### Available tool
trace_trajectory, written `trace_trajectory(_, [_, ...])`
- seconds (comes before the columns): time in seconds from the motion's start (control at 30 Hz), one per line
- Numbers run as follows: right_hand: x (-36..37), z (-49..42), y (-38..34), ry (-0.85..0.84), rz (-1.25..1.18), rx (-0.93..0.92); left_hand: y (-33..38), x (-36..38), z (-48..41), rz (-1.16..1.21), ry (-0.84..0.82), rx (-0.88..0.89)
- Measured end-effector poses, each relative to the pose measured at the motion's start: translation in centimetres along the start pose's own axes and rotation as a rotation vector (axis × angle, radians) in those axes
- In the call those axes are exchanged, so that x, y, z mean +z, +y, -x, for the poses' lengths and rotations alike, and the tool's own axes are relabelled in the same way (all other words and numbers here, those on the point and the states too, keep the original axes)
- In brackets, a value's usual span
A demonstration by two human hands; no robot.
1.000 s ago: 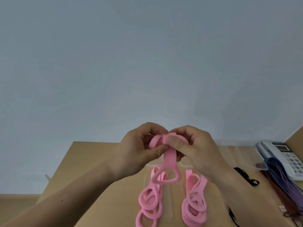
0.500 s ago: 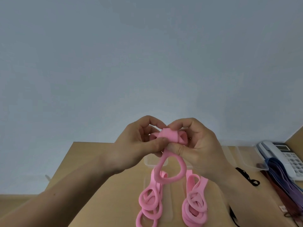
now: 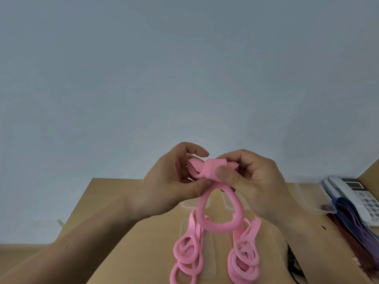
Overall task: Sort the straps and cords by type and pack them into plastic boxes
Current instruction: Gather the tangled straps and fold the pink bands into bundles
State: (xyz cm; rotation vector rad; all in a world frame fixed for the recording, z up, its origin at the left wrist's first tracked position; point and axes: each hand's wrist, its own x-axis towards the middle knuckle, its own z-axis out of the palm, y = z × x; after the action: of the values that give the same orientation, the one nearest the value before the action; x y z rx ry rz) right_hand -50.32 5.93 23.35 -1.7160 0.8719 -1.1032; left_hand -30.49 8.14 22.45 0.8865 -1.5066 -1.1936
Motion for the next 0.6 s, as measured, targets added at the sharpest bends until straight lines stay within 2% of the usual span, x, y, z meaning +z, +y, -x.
trace_trajectory(0.17, [0.22, 0.01, 0.14, -0.004, -0.027, -0.025, 0.52, -0.35, 0.14, 0.027, -0.065, -0.122])
trace_trajectory(0.33, [0.3, 0.14, 0.51, -0.029, 0.002, -0.033, 0.91, -0.53, -0.07, 0.055, -0.046, -0.204])
trace_trajectory(0.6, [0.12, 0.13, 0.74, -0.083, 0.03, 0.015, 0.62, -0.36, 0.04, 0.099, -0.01, -0.031])
